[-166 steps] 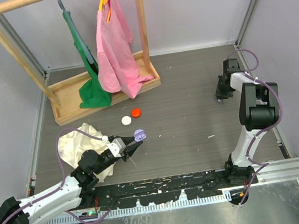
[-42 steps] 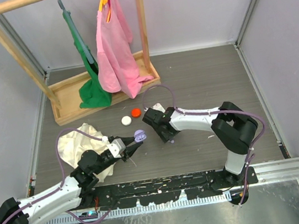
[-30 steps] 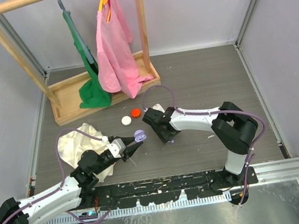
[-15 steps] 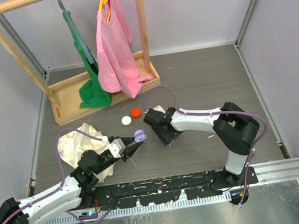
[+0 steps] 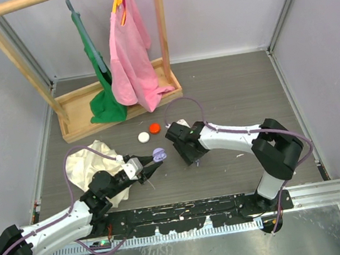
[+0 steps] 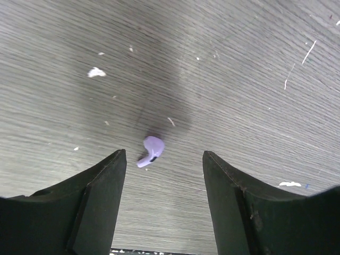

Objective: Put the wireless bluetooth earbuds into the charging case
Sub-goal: Pick up the earbud from the center of the board.

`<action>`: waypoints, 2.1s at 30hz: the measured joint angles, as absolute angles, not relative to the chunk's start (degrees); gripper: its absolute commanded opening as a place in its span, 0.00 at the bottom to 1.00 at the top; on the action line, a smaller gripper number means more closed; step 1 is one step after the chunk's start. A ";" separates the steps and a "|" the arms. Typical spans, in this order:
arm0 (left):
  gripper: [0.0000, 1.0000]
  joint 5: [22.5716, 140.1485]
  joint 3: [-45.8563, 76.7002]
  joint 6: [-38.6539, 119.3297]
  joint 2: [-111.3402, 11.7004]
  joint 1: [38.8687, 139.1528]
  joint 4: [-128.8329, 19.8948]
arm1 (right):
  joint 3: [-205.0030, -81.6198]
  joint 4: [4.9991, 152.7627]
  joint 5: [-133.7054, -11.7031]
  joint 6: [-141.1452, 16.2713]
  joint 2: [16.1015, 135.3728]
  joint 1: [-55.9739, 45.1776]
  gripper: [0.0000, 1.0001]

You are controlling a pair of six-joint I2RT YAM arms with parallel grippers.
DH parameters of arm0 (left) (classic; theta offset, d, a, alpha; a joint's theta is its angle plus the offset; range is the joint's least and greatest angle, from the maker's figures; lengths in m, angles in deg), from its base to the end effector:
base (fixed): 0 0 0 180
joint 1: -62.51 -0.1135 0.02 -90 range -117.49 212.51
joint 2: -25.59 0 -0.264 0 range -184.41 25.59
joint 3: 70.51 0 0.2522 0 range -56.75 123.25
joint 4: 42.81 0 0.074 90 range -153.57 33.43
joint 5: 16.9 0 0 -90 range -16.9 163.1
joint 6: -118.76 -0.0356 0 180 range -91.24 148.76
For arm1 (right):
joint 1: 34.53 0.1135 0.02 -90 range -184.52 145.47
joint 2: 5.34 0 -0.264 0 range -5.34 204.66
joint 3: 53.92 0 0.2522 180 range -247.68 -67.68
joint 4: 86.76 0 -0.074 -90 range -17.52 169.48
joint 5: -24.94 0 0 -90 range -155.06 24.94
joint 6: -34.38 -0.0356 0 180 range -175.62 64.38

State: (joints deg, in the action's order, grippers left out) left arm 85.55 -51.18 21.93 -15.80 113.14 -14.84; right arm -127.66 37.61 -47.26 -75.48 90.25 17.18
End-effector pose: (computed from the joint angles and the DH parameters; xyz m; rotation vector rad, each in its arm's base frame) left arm 0.0980 -0.1315 0.2045 0.8847 1.2345 -0.7762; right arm 0.1964 0.2312 0.1771 -0.7166 2.6856 -0.1748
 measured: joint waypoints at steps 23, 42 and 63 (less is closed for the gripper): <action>0.00 85.94 -51.18 21.93 -15.80 113.14 -14.84 | -124.78 39.66 -50.74 -91.92 87.87 14.47 0.45; 0.00 85.96 -51.18 21.91 -15.80 113.14 -14.84 | -123.73 41.98 -55.22 -92.27 90.20 11.76 0.34; 0.00 85.96 -51.18 21.91 -16.00 113.14 -14.84 | -123.73 42.66 -55.61 -90.74 90.05 12.06 0.24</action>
State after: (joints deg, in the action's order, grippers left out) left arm 85.96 -51.18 21.91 -16.00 113.14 -14.84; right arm -123.73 42.66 -55.61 -90.74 90.05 12.06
